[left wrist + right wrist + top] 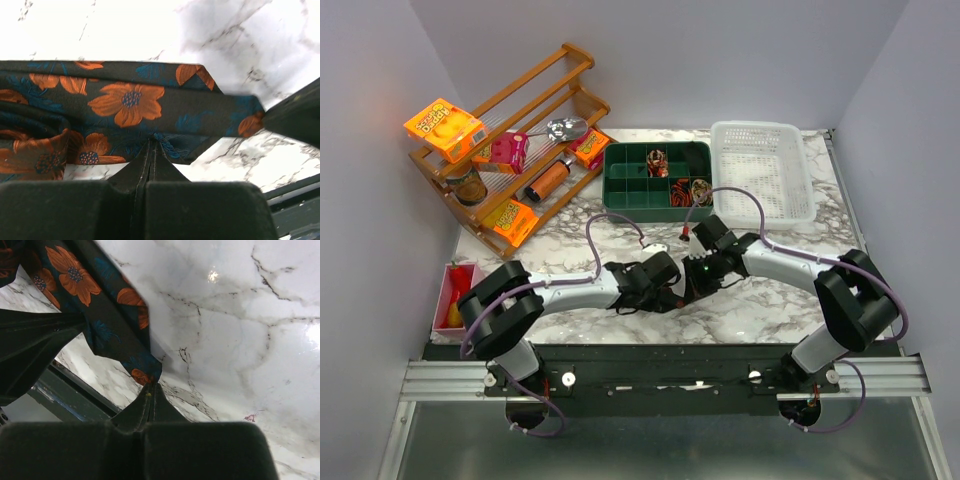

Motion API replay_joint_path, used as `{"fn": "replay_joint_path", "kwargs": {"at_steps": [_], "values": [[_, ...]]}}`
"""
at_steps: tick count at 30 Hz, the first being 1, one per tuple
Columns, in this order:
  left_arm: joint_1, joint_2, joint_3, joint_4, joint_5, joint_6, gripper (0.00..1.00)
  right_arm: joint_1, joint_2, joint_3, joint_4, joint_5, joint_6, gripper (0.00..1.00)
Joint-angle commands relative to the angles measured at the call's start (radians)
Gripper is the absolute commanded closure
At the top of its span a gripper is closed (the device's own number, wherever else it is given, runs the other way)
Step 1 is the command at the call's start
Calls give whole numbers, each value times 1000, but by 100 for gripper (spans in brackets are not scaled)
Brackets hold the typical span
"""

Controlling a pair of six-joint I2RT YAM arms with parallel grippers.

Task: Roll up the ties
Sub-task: Roll the tie at the center of the board.

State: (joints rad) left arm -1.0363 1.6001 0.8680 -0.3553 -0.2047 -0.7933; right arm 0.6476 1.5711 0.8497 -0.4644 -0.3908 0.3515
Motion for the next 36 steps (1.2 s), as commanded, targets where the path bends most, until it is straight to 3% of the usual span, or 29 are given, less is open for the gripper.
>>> {"fn": "replay_joint_path", "kwargs": {"at_steps": [1, 5, 11, 13, 14, 15, 17, 21, 24, 30, 36], "values": [[-5, 52, 0, 4, -29, -1, 100, 15, -20, -21, -11, -28, 15, 99], [-5, 55, 8, -4, -32, 2, 100, 23, -5, -29, 1, -17, 20, 99], [-5, 15, 25, -53, -50, 26, 97, 21, 7, 0, -23, 78, 6, 90], [-5, -12, 40, -82, -47, 45, 89, 21, 9, 29, -39, 95, 1, 79], [-5, -22, 48, -100, -39, 51, 78, 21, 9, 40, -46, 119, 1, 75], [-5, -41, 54, -109, -35, 57, 73, 20, 10, 52, -52, 131, 0, 63], [-5, -61, 83, -135, -35, 72, 64, 21, 6, 84, -68, 156, -2, 57], [-5, -120, 149, -203, -42, 97, 61, 21, -5, 133, -98, 181, -14, 38], [1, -155, 198, -238, -47, 112, 58, 21, -13, 163, -111, 168, -22, 37], [96, -248, 186, -313, -22, 95, 69, 64, 9, 213, -117, 145, -25, 40], [238, -438, 23, -338, 116, 39, 100, 159, 98, 271, -111, 158, -8, 51]]}}
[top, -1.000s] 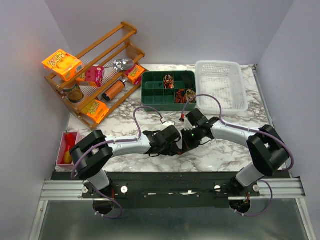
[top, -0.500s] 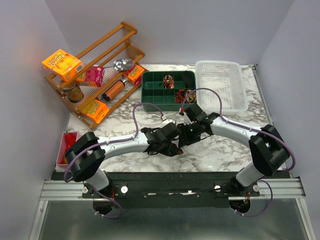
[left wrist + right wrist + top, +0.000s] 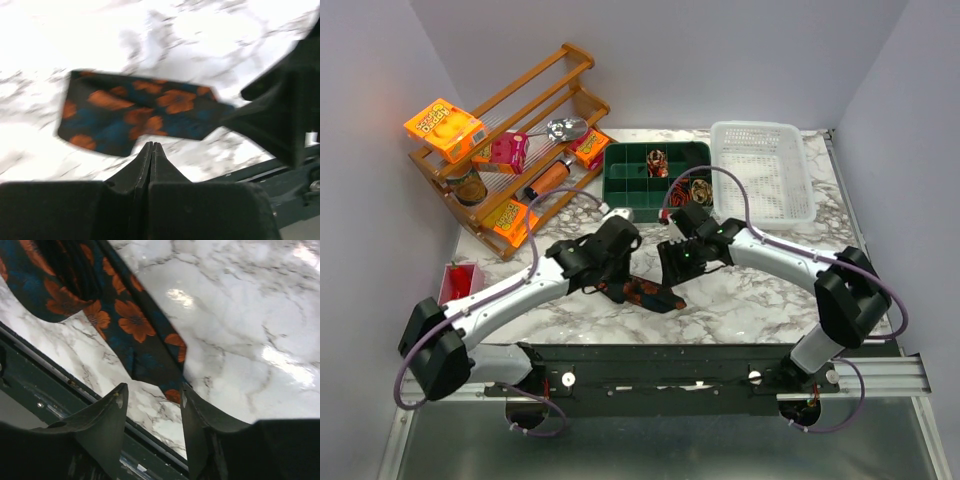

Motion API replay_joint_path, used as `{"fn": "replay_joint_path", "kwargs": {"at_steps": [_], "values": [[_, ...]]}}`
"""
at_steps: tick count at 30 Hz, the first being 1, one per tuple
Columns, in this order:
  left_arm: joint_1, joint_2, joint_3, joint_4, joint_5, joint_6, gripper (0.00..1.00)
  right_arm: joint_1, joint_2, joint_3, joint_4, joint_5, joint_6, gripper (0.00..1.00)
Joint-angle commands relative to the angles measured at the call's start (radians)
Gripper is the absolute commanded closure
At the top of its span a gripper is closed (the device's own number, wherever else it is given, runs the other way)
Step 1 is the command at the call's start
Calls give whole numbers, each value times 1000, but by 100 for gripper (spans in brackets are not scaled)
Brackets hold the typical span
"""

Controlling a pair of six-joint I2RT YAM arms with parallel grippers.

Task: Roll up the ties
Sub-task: Roll the tie at the center of the board.

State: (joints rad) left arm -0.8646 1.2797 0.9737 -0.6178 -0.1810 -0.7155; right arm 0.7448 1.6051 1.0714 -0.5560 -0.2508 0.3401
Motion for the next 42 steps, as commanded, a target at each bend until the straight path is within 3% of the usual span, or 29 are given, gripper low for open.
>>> {"fn": "replay_joint_path", "kwargs": {"at_steps": [1, 3, 6, 11, 24, 42], "values": [[78, -135, -119, -85, 100, -48, 100, 73, 81, 67, -12, 15, 8, 58], [91, -170, -153, -108, 113, -73, 100, 97, 137, 85, -5, 13, 13, 75], [93, -194, -223, -97, 147, -97, 100, 116, 205, 122, 5, 22, 16, 88], [93, -191, -331, -13, 179, -130, 100, 119, 253, 144, 10, 48, 19, 94], [92, -17, -375, 303, 152, -142, 100, 117, 300, 121, 24, 51, 20, 97], [91, 26, -322, 368, 84, -121, 100, 119, 320, 108, 28, 38, 19, 97]]}}
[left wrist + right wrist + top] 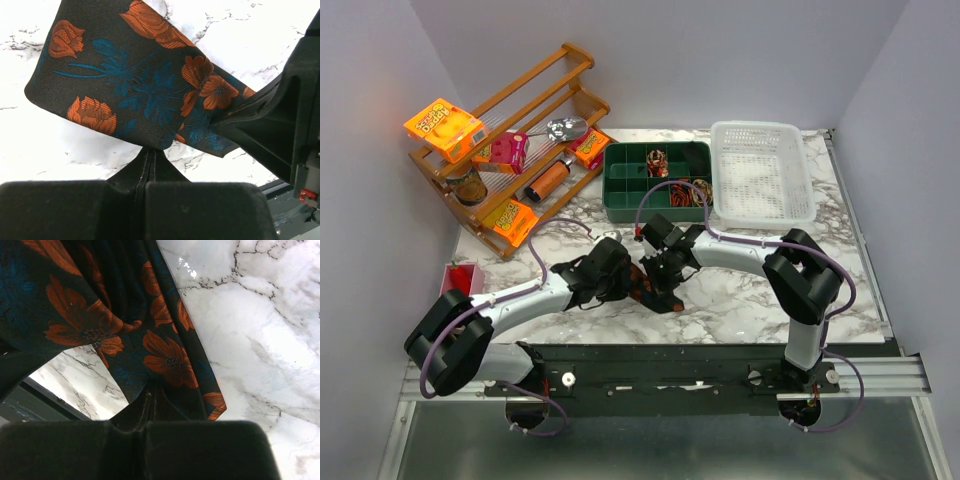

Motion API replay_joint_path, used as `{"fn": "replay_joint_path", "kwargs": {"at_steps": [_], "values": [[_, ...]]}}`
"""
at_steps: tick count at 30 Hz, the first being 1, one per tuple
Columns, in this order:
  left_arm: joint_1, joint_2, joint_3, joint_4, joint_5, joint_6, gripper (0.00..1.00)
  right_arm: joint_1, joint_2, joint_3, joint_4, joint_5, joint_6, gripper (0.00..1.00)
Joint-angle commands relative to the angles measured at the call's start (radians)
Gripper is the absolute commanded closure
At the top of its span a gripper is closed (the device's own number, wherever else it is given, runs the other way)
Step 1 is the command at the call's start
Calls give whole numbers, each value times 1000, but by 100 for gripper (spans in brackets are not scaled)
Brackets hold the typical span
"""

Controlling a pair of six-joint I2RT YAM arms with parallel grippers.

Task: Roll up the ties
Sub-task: Roll the tie at the center of the board.

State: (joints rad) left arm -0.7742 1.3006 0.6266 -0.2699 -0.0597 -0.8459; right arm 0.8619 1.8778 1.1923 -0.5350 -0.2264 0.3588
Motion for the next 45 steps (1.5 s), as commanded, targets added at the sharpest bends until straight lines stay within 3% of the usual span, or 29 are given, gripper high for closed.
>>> {"fn": "replay_joint_path", "kwargs": {"at_steps": [1, 10, 15, 20, 24, 32, 36, 45], "values": [[1, 11, 30, 17, -35, 14, 100, 0, 46, -13, 7, 13, 0, 98], [1, -7, -4, 6, 37, 37, 98, 0, -38, 12, -25, 2, -4, 97], [-4, -105, -19, -92, 92, 70, 65, 8, -98, 65, -60, -13, -17, 97], [19, -242, 28, -202, 104, 111, 43, 23, -98, 142, -83, -21, -31, 97], [114, -271, 82, -223, 138, 148, 29, 35, -59, 184, -72, -21, -34, 97], [383, -110, 124, -132, 279, 257, 26, 37, 38, 280, -57, 4, -49, 97], [470, -38, 70, 18, 403, 274, 26, 37, 76, 319, -62, 12, -46, 97], [524, 11, -50, 265, 549, 251, 23, 37, 107, 291, -65, 47, -37, 97]]}}
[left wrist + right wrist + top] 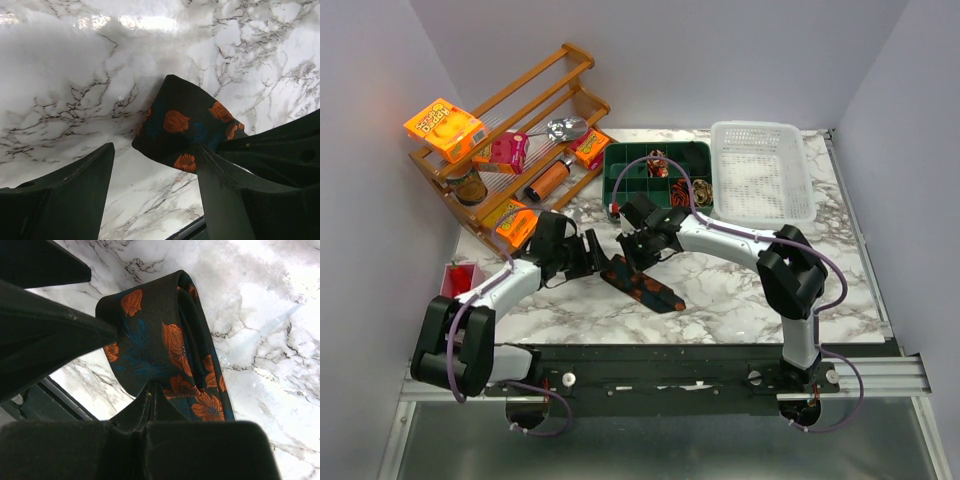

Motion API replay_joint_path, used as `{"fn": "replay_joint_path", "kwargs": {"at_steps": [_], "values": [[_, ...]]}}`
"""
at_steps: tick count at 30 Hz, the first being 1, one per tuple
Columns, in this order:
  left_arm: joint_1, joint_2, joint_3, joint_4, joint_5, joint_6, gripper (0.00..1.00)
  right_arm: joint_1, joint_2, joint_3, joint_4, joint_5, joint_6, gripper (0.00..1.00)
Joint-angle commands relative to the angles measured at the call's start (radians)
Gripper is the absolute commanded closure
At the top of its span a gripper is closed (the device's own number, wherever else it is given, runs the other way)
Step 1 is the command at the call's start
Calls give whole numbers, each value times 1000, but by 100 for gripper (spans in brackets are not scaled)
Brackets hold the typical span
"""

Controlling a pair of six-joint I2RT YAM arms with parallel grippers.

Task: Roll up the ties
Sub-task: Roll the tie at the center of the board.

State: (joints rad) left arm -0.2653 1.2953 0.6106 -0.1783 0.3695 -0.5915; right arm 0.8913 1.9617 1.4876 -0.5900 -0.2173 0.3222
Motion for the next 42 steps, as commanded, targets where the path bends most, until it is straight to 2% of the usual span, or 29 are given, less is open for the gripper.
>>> {"fn": "replay_joint_path", "kwargs": {"at_steps": [1, 4, 11, 14, 21, 29, 32, 33, 36, 37, 41, 42], "values": [[17, 31, -40, 206, 127, -4, 22, 8, 25, -7, -8, 41, 0, 97], [17, 64, -63, 276, 150, -1, 19, 9, 31, -16, -5, 44, -3, 97], [17, 127, -101, 364, 178, 35, 19, 8, 28, -36, -4, 58, -6, 97], [17, 157, -129, 439, 226, 15, 21, 5, 22, -53, -1, 62, -8, 97], [11, 193, -209, 664, 353, -70, 35, 5, 23, -72, 13, 61, -3, 97], [-38, 180, -210, 701, 376, -82, 39, 5, 31, -67, 18, 59, -2, 97], [-49, 209, -209, 729, 378, -96, 48, 3, 29, -66, 18, 59, -3, 97], [-54, 217, -209, 747, 378, -102, 55, 3, 28, -64, 18, 62, -3, 97], [-57, 222, -213, 772, 367, -122, 69, 1, 20, -61, 19, 67, -5, 97], [-57, 210, -215, 769, 359, -123, 69, 1, 19, -59, 18, 67, -5, 97], [-57, 141, -193, 654, 269, -93, 70, 1, 2, -50, 13, 71, -5, 97], [-57, 124, -187, 583, 252, -82, 70, 1, -9, -46, 15, 73, -6, 97]]}}
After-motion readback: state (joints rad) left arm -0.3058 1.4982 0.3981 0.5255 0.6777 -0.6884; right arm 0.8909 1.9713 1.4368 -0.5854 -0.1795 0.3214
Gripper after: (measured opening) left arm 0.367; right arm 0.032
